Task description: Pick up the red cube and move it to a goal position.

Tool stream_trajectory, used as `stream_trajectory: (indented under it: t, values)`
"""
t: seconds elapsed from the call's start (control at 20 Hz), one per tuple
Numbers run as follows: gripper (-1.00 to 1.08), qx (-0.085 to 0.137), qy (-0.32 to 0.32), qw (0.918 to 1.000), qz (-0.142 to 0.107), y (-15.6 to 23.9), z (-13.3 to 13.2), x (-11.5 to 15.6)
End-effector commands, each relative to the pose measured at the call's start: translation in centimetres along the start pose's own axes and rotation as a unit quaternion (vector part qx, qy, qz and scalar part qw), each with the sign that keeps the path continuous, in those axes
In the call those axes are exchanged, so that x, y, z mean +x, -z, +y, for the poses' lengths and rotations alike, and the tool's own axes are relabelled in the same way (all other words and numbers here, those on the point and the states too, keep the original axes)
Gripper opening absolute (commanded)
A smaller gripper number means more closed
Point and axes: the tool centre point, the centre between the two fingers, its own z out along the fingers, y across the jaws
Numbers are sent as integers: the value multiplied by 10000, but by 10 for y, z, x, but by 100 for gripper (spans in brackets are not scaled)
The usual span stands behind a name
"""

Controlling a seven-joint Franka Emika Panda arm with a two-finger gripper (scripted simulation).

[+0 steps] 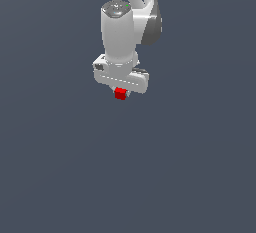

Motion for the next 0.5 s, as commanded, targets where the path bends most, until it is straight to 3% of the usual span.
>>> stream_trajectory:
  t: [0.0, 0.45]
  values:
    - [-100, -3, -2, 10000, 0, 29, -1, -5]
    - [-100, -6, -3, 10000, 1, 124, -6, -19]
